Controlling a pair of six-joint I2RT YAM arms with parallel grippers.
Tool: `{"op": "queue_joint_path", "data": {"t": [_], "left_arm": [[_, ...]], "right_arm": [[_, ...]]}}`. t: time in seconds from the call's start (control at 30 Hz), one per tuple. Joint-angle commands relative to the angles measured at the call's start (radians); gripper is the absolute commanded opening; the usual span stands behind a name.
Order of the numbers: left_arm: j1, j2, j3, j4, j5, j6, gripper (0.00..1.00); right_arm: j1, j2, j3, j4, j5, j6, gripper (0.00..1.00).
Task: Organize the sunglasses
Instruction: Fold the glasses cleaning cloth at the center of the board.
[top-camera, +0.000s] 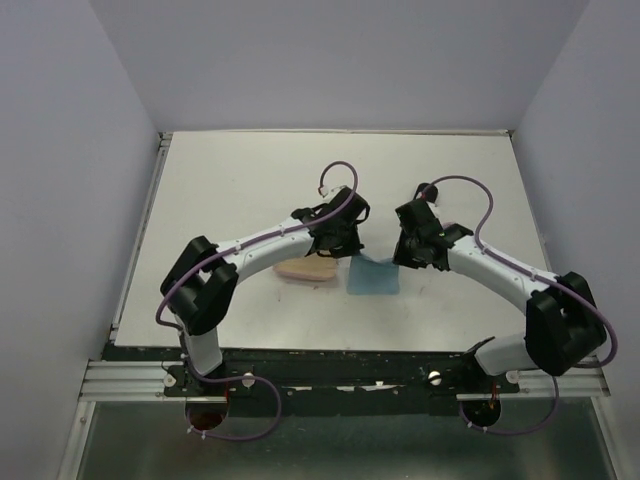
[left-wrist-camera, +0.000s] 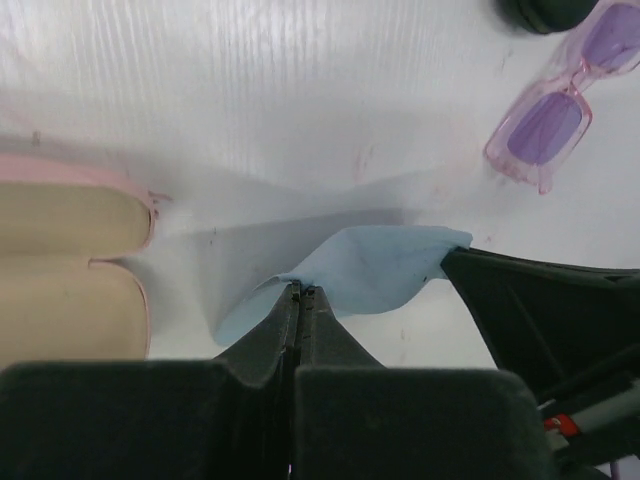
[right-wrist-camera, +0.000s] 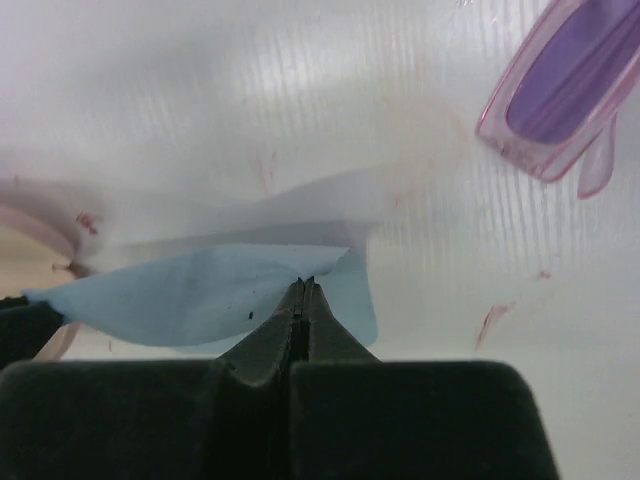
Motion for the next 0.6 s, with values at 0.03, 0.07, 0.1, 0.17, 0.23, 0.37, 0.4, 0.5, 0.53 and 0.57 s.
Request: {"op": "queue_joint_path", "data": {"t": [0.03, 0.07, 0.1, 0.17, 0.23, 0.37, 0.4, 0.5, 0.53, 0.57], "left_arm": [[0.051, 0.118, 0.149, -0.073, 0.018, 0.073, 0.00], [0.060, 0.137, 0.159, -0.074, 0.022, 0.082, 0.00], [0.065, 0.149, 0.169, -0.077, 0.024, 0.083, 0.00], [0.073, 0.172, 0.176, -0.074, 0.036, 0.089, 0.00], [0.076, 0.189, 0.184, -0.074, 0.052, 0.099, 0.00], [0.077, 0.184, 0.173, -0.082, 0.056, 0.105, 0.00], [0.077, 0.177, 0.160, -0.082, 0.053, 0.105, 0.00], [0.077, 0.149, 0.127, -0.070, 0.059, 0.109, 0.00], [0.077, 0.141, 0.114, -0.059, 0.064, 0.111, 0.00], [0.077, 0.137, 0.106, -0.059, 0.091, 0.109, 0.00]], "right_arm": [[-0.070, 0.140, 0.078, 0.137, 0.057, -0.019, 0.01], [-0.078, 0.157, 0.078, 0.139, 0.042, -0.025, 0.01], [-0.087, 0.168, 0.076, 0.151, 0.026, -0.028, 0.01], [-0.097, 0.182, 0.061, 0.177, -0.026, -0.040, 0.01], [-0.103, 0.194, 0.062, 0.185, -0.048, -0.051, 0.01], [-0.103, 0.203, 0.058, 0.180, -0.095, -0.048, 0.01], [-0.103, 0.203, 0.059, 0.171, -0.103, -0.047, 0.01], [-0.104, 0.188, 0.050, 0.144, -0.133, -0.042, 0.01], [-0.103, 0.179, 0.045, 0.136, -0.146, -0.037, 0.01], [-0.103, 0.173, 0.039, 0.131, -0.162, -0.036, 0.01]]}}
